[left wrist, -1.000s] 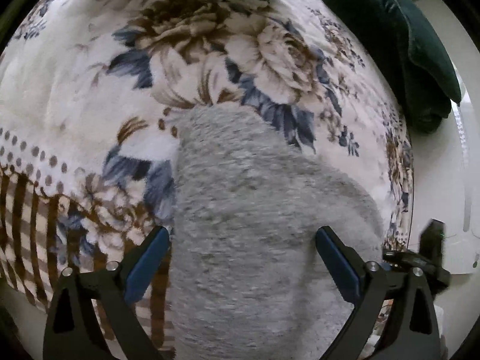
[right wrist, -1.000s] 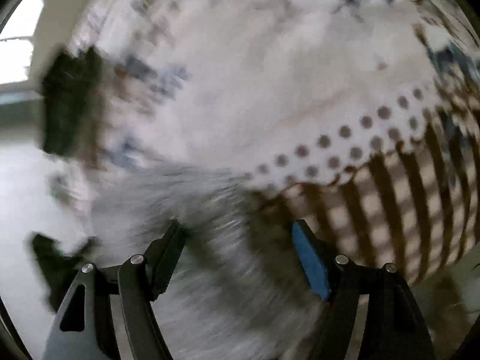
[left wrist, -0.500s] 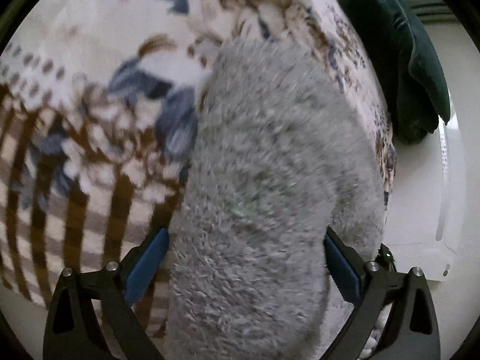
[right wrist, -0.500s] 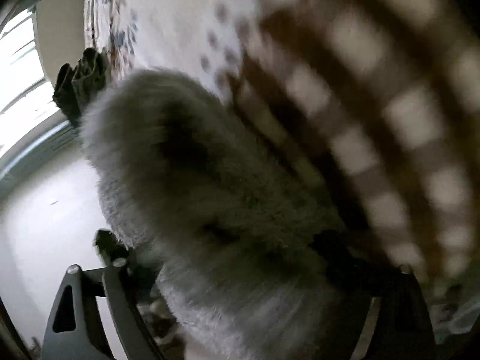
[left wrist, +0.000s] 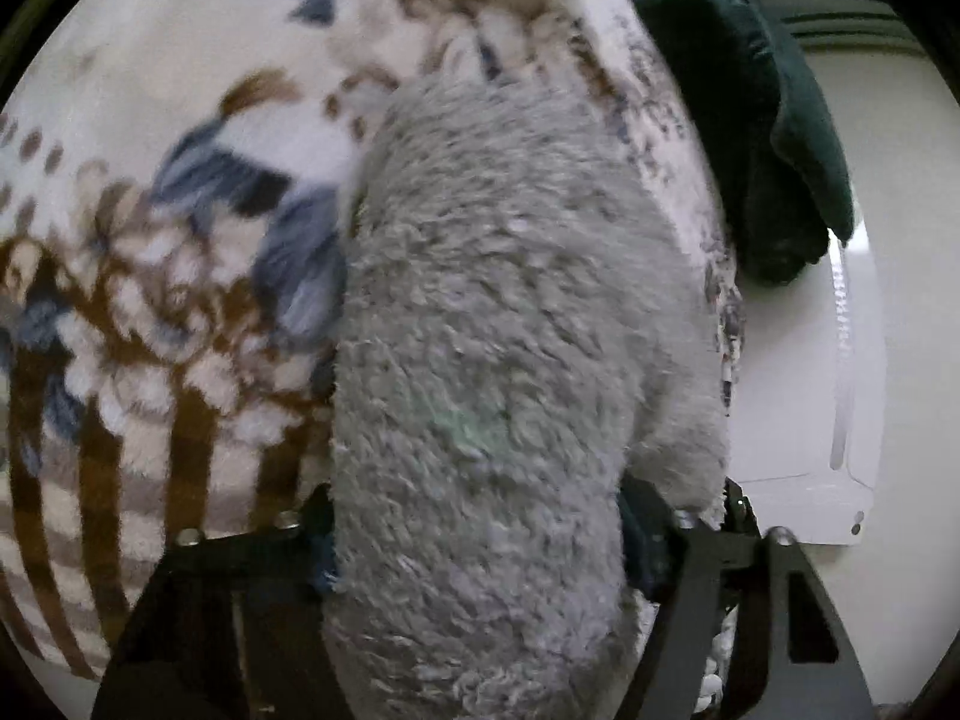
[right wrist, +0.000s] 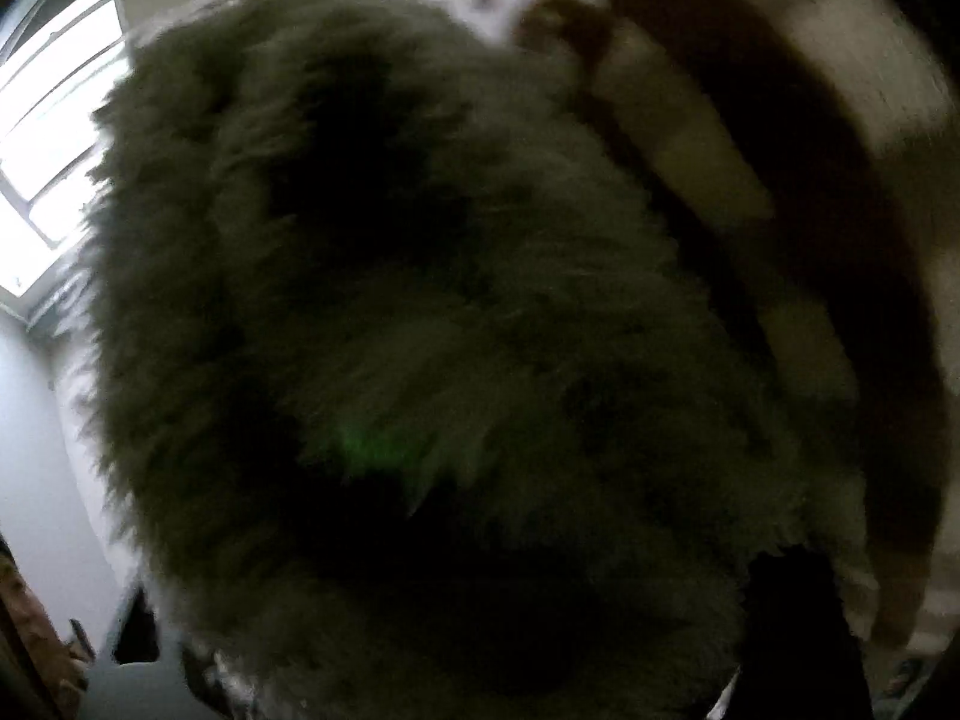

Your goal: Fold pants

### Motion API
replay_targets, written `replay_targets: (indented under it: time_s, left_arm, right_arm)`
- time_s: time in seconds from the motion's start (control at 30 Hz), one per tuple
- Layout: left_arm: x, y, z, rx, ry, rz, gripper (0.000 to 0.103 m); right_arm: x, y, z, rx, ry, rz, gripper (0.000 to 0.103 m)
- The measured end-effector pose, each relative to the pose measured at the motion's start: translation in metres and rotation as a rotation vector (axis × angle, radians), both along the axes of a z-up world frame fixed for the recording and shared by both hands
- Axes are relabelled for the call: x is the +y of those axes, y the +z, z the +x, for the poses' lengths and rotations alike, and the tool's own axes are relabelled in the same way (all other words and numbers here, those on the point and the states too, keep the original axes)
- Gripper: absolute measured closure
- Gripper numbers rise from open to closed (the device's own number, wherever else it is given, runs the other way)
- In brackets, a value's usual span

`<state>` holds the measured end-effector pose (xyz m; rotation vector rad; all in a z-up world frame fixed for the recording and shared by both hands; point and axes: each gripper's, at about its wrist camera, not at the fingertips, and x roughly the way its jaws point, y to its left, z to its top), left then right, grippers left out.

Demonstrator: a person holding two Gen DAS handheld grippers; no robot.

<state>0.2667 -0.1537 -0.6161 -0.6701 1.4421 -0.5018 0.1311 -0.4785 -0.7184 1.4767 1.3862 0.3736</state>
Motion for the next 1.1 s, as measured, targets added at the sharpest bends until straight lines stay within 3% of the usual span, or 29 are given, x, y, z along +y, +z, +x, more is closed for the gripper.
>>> replay_targets:
  time_s: [0.07, 0.17, 0.37, 0.6, 0.8, 0.9, 1.03, 1.1]
  left_arm:
    - [0.002, 0.008, 0.000, -0.008, 0.010, -0.037, 0.052]
    - [0.004, 0.026, 0.000, -0.029, 0.015, -0.063, 0.053]
    - [0.010, 0.085, 0.010, -0.075, 0.037, -0.101, 0.053]
    - [0.036, 0.184, 0.067, -0.167, 0.093, -0.105, 0.053]
    - [0.078, 0.261, 0.164, -0.252, 0.101, -0.102, 0.053]
    - [0.100, 0.289, 0.236, -0.286, 0.081, -0.098, 0.053]
    - [0.122, 0.303, 0.328, -0.313, 0.048, -0.057, 0.052]
    - [0.130, 0.299, 0.381, -0.318, 0.034, -0.040, 0.052]
  right_arm:
    - [0.002, 0.008, 0.002, 0.000, -0.010, -0.026, 0.047]
    - [0.005, 0.023, 0.005, 0.006, -0.032, -0.069, 0.055]
    - [0.013, 0.072, 0.028, -0.038, -0.067, -0.065, 0.056]
    - [0.036, 0.165, 0.111, -0.160, -0.007, -0.109, 0.057]
    - [0.070, 0.244, 0.226, -0.268, 0.018, -0.147, 0.057]
    - [0.092, 0.277, 0.291, -0.326, 0.001, -0.172, 0.057]
    - [0.115, 0.298, 0.388, -0.363, -0.031, -0.199, 0.057]
    - [0.147, 0.298, 0.444, -0.373, -0.036, -0.221, 0.057]
